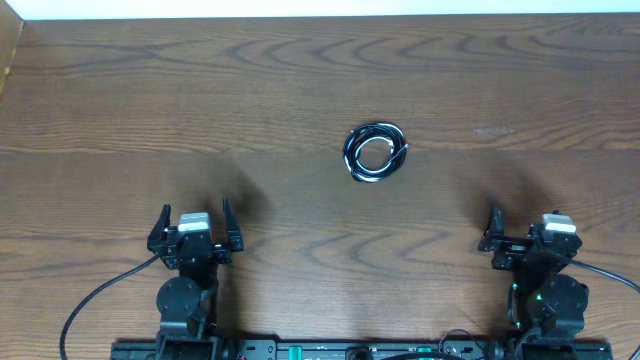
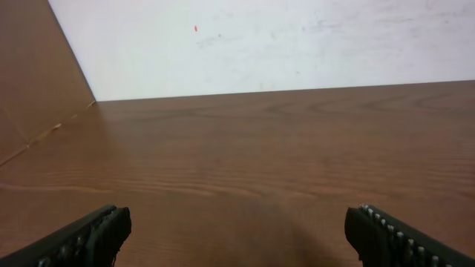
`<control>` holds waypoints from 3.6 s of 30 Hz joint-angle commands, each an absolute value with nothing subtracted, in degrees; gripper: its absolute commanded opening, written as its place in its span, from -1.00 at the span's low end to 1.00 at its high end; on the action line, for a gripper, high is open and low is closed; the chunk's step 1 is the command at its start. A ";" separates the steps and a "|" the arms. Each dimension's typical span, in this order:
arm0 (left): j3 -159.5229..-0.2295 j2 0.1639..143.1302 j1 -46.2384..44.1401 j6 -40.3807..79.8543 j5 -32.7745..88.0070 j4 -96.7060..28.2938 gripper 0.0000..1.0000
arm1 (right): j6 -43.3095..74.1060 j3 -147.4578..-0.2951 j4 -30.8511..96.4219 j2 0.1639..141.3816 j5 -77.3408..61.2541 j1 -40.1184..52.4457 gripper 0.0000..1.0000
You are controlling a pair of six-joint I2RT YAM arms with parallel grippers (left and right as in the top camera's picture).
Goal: Untangle cables
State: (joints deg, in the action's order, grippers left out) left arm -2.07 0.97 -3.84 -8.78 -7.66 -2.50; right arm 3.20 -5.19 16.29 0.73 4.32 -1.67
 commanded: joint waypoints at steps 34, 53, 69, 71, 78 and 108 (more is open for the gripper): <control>-24.18 1.15 -3.60 -0.10 0.73 -24.18 0.96 | 2.50 -4.95 16.10 0.34 3.97 -1.45 0.99; -58.70 19.49 -3.60 0.12 2.37 -42.63 0.96 | 2.50 -4.95 16.10 0.34 3.97 -1.45 0.98; -80.99 53.65 -3.60 -0.23 3.57 -56.88 0.96 | 2.50 -4.95 16.10 0.34 3.97 -1.45 0.99; -80.99 55.42 -3.60 -0.12 4.62 -55.68 0.95 | 2.50 -4.95 16.10 0.34 3.97 -1.45 0.98; -80.97 56.84 -3.60 -0.12 4.99 -55.31 0.96 | 2.50 -4.95 16.10 0.34 3.97 -1.45 0.99; -80.90 56.80 -3.60 -3.40 7.09 -57.87 0.95 | 5.74 -24.51 37.65 0.34 -1.15 -1.45 0.99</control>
State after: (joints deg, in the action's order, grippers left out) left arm -79.81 57.21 -3.84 -1.65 6.15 -57.39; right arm 4.97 -16.64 33.34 0.73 -5.78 -1.67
